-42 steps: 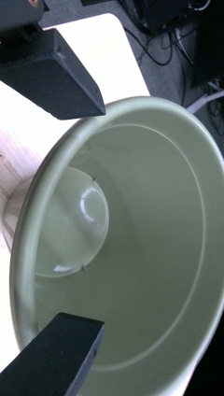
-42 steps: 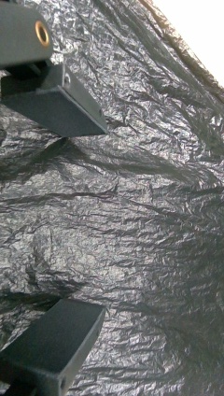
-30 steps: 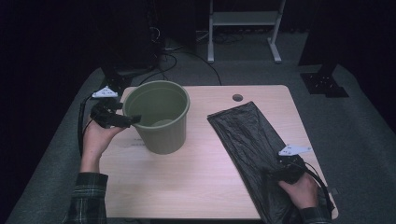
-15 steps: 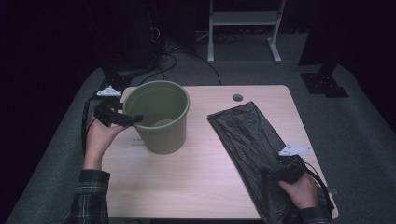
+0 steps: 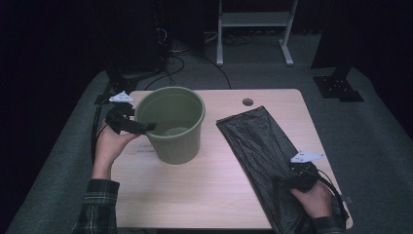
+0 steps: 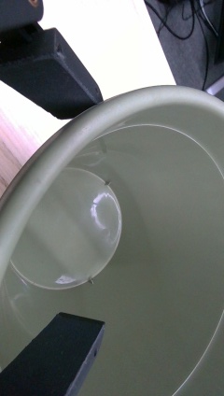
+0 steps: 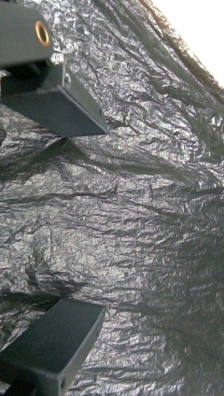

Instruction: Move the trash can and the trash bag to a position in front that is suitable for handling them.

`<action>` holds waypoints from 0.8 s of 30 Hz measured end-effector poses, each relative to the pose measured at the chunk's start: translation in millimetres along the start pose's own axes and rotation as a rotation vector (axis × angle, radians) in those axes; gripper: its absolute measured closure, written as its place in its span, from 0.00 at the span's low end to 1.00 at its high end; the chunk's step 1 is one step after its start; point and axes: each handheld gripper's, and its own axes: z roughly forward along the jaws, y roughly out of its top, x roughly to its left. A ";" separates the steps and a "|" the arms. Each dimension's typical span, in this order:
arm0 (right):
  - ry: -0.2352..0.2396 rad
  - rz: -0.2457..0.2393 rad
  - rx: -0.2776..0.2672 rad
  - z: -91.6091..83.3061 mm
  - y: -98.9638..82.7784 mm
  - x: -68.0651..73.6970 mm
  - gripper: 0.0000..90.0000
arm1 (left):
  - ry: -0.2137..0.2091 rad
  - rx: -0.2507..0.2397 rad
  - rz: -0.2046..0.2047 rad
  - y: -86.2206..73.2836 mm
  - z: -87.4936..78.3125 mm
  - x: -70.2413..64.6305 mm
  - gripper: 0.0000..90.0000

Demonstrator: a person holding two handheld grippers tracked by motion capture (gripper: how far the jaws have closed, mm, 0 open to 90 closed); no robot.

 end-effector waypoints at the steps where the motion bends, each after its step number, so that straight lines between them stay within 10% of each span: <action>1: 0.000 0.000 0.000 0.0 0.0 0.0 0.12 | -0.004 0.001 0.002 0.4 0.6 -2.3 0.00; 24: 0.001 0.000 0.000 0.0 0.0 0.0 0.12 | -0.080 -0.036 0.039 -5.2 4.8 -61.7 0.00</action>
